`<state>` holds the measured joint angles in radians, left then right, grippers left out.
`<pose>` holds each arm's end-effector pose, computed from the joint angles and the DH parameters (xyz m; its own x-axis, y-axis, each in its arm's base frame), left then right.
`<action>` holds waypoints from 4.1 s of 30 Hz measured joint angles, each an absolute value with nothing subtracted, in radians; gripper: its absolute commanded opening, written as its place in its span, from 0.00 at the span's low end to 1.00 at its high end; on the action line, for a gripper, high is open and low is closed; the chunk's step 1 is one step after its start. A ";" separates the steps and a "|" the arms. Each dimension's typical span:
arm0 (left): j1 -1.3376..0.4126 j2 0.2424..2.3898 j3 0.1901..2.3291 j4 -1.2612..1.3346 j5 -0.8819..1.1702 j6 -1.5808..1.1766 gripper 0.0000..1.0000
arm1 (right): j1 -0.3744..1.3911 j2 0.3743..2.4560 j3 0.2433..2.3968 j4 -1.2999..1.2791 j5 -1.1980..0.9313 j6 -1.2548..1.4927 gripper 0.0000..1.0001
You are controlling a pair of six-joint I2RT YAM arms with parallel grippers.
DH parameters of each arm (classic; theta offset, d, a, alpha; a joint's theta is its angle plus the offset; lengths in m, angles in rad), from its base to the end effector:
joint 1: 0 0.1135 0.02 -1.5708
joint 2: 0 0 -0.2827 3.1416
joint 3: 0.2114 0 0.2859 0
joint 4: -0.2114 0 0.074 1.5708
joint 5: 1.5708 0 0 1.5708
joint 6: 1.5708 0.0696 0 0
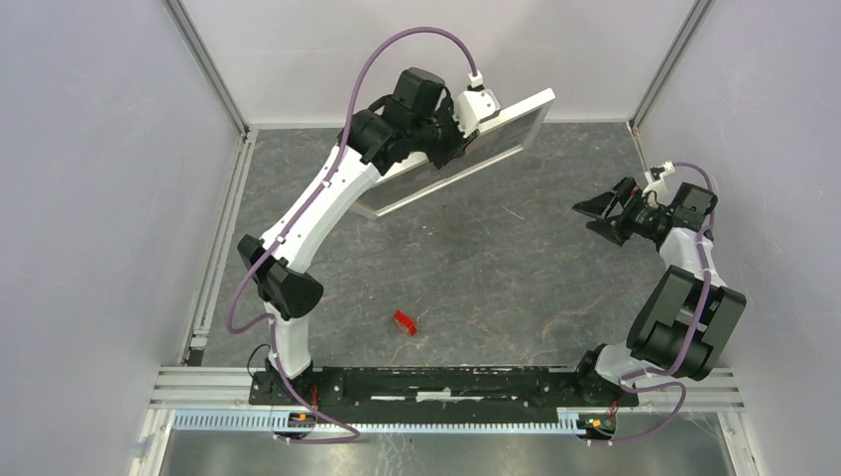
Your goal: Take the photo out of the frame
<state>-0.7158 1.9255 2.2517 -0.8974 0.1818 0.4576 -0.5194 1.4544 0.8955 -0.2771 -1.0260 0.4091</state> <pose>0.3566 -0.3268 0.4480 -0.0301 0.6021 -0.7979 0.8622 0.4195 0.2840 0.3158 -0.1120 0.2153 -0.6866 0.6301 -0.3627 0.0356 0.5274 0.8489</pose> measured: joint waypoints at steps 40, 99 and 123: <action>-0.365 1.891 1.823 -0.463 0.335 -0.742 0.02 | -0.474 1.441 0.873 -0.488 -0.944 0.176 0.98; -0.232 1.858 1.368 -0.728 0.361 0.354 0.68 | -0.243 1.424 0.566 -0.399 -0.870 0.127 0.95; -0.557 1.874 1.224 -0.596 0.258 0.633 0.54 | -0.287 1.705 0.945 -0.448 -0.778 0.040 0.96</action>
